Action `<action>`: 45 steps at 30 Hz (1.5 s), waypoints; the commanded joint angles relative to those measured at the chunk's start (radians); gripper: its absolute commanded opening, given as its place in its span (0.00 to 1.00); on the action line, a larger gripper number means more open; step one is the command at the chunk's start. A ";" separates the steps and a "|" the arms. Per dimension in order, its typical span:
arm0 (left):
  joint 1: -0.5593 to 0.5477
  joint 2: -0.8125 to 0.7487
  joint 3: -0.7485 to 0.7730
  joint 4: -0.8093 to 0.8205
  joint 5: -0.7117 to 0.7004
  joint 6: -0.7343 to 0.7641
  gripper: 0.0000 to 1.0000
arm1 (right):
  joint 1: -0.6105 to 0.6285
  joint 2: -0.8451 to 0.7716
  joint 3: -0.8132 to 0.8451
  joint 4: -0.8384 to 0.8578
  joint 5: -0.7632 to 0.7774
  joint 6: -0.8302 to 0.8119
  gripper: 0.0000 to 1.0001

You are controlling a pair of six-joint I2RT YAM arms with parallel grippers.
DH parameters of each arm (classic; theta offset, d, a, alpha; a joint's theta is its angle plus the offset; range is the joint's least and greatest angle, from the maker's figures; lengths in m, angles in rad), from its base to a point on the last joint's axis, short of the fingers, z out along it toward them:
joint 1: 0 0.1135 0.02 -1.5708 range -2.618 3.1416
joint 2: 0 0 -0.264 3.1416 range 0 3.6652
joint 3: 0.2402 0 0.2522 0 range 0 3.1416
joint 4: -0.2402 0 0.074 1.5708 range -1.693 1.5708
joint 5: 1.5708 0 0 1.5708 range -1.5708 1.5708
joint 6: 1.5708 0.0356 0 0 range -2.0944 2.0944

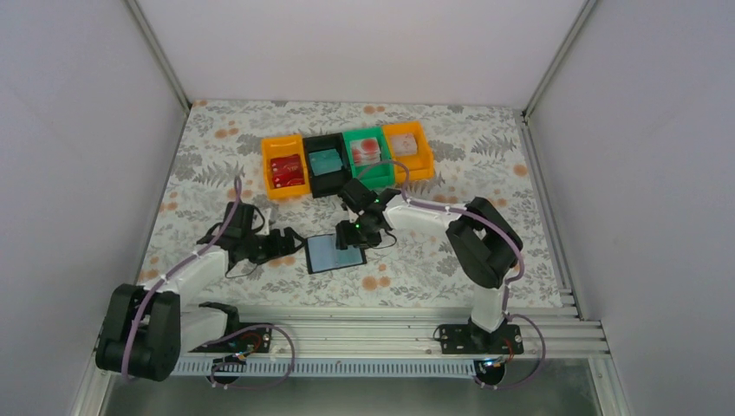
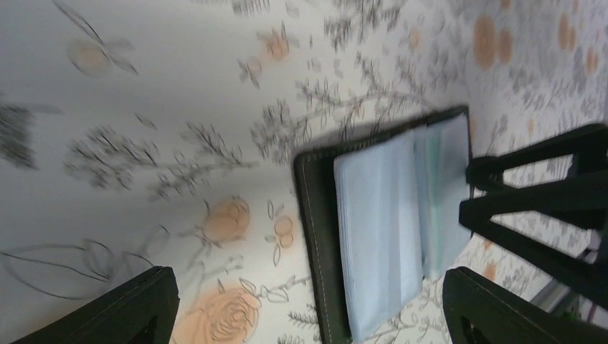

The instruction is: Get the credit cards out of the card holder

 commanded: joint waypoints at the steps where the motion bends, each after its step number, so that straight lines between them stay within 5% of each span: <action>1: -0.057 0.025 -0.041 0.043 0.017 -0.051 0.92 | 0.024 0.003 -0.032 0.012 0.046 0.018 0.61; 8: -0.085 0.052 -0.163 0.249 0.082 -0.195 0.91 | 0.041 0.016 -0.090 0.137 -0.068 0.011 0.60; 13: -0.093 0.047 -0.194 0.294 0.087 -0.219 0.82 | 0.041 -0.055 -0.123 0.265 -0.189 0.029 0.58; 18: -0.104 0.052 -0.197 0.350 0.083 -0.236 0.65 | 0.042 -0.045 -0.122 0.306 -0.236 0.046 0.57; 26: -0.104 0.053 -0.208 0.374 0.056 -0.246 0.32 | 0.042 -0.040 -0.095 0.292 -0.238 0.042 0.40; 29: -0.104 0.050 -0.206 0.372 0.049 -0.245 0.31 | 0.058 -0.011 -0.032 0.302 -0.330 -0.012 0.41; 39: -0.101 0.040 -0.172 0.290 -0.020 -0.228 0.32 | 0.109 0.085 0.131 0.176 -0.291 -0.088 0.59; 45: -0.070 0.007 -0.152 0.166 -0.115 -0.221 0.32 | 0.054 -0.061 0.114 0.058 -0.132 -0.082 0.62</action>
